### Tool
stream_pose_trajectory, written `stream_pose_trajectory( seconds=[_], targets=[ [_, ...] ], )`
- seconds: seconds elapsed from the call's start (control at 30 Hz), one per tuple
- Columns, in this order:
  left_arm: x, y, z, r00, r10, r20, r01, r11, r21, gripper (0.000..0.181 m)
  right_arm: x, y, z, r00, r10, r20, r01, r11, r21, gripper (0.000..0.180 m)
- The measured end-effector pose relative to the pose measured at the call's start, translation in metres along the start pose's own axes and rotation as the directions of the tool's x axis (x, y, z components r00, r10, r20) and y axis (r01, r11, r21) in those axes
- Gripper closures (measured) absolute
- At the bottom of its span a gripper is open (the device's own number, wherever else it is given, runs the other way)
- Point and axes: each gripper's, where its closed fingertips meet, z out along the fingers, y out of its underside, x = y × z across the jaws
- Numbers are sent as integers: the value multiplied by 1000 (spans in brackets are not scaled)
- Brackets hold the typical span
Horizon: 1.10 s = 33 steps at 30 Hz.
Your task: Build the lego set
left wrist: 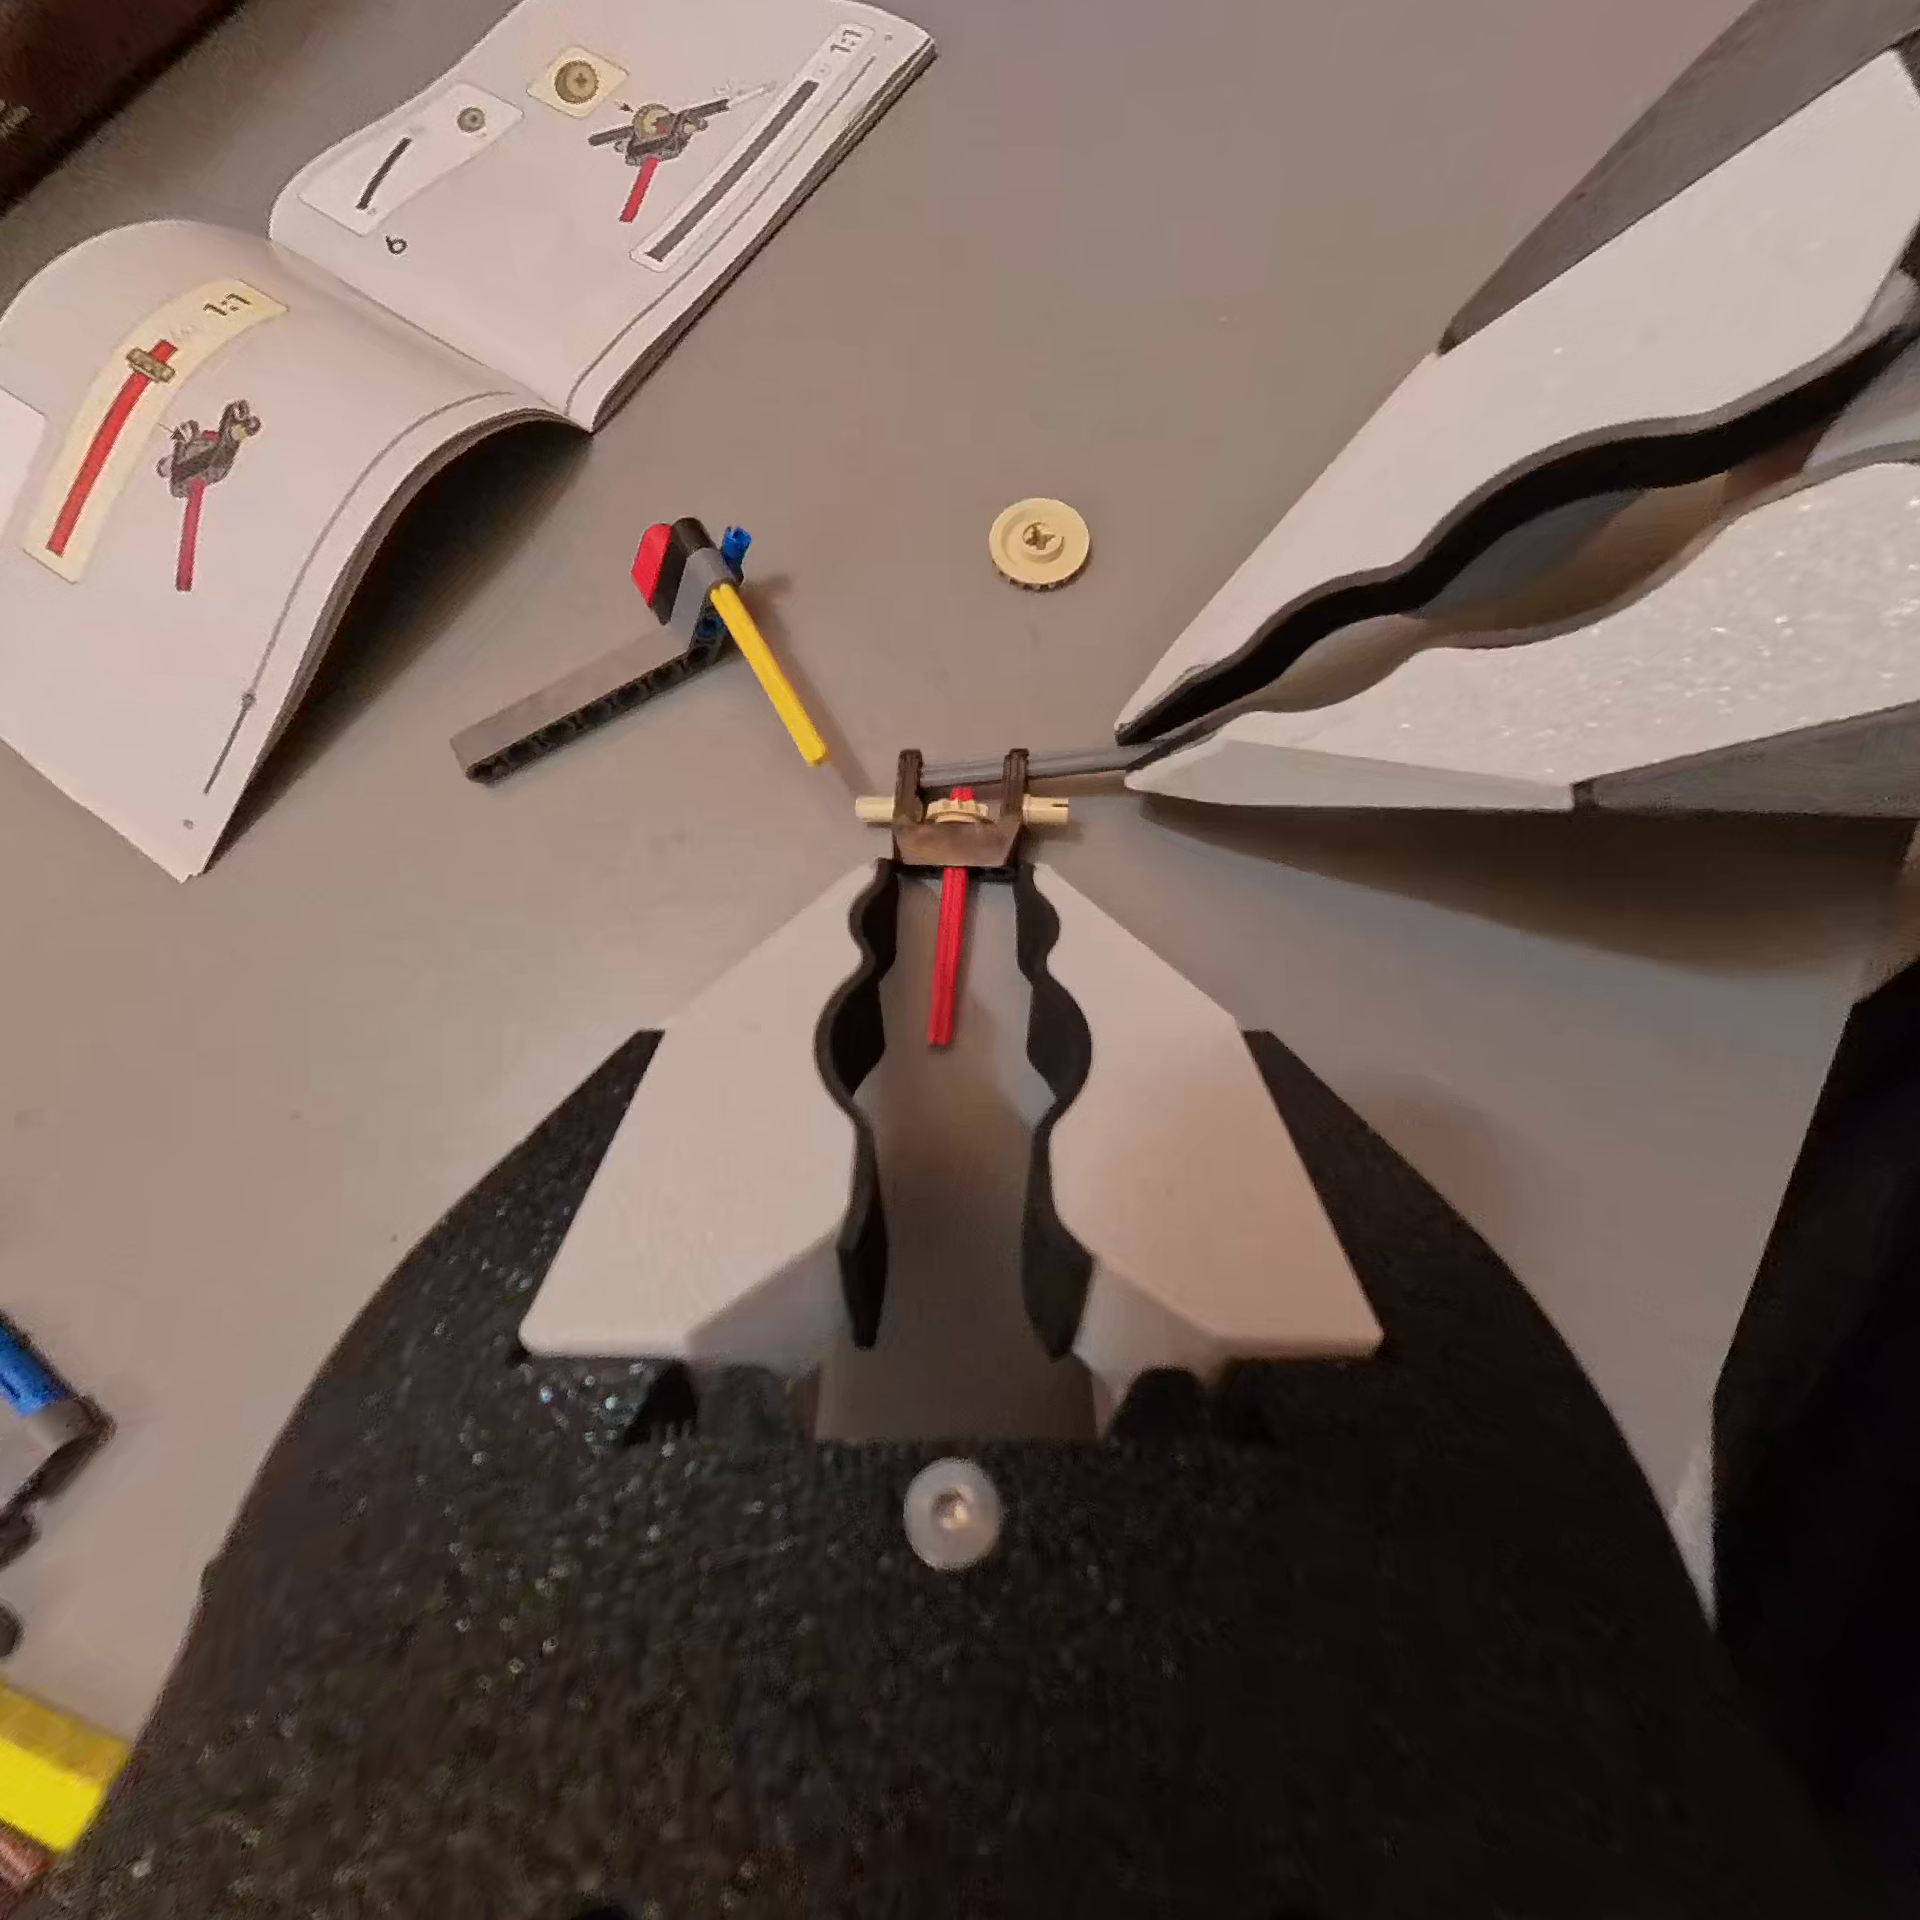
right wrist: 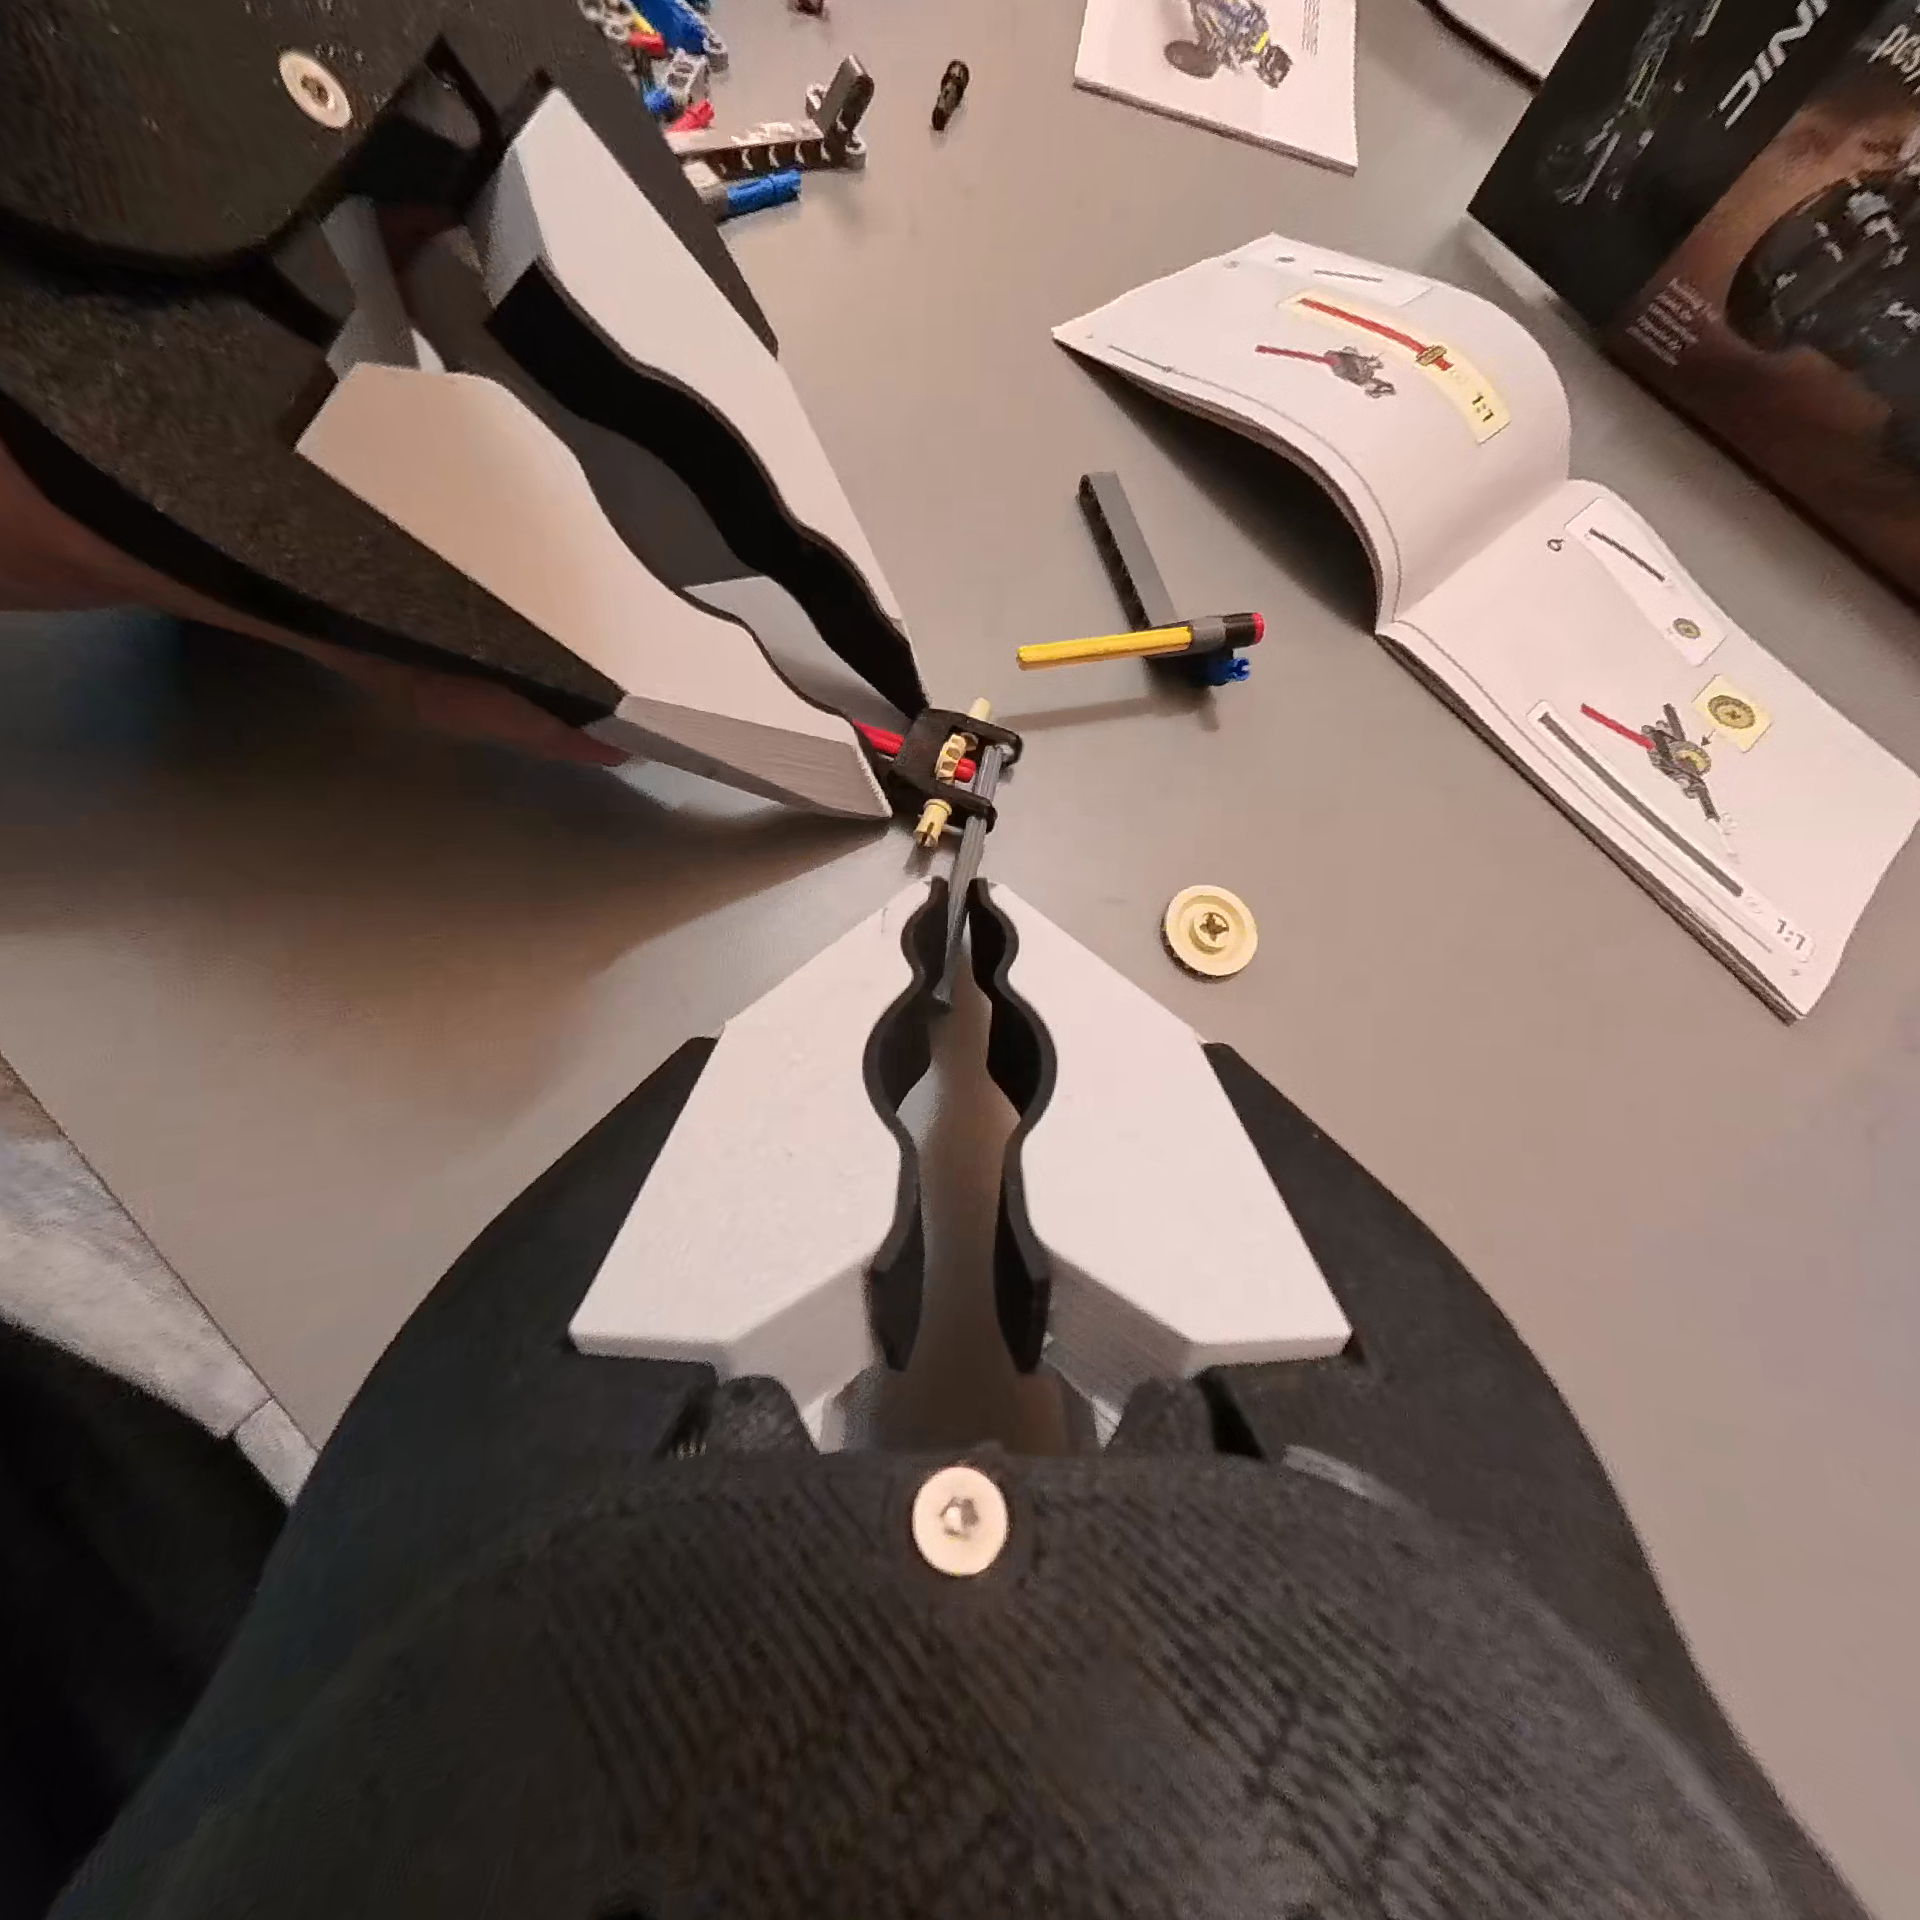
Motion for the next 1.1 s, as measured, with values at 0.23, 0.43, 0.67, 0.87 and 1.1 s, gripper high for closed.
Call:
stream_pose_trajectory(
  seconds=[0.23,0.43,0.67,0.87,1.1],
  targets=[
    [-1,-2,1,998,57,16,-57,998,19,160,0,3,-1,1000,-11,-5,11,1000,-13,177],
    [-7,-1,0,998,52,17,-52,998,22,160,-1,5,-2,1000,12,7,-12,1000,-16,178],
    [-7,-1,0,995,96,28,-97,995,25,160,-8,6,-1,999,-20,39,21,999,-30,175],
    [-6,-2,-1,977,211,3,-211,976,48,159,2,-5,-26,980,63,189,-77,994,72,145],
    [2,-4,0,922,376,-96,-366,925,104,160,55,14,-12,945,-91,313,86,996,31,151]
  ],
)
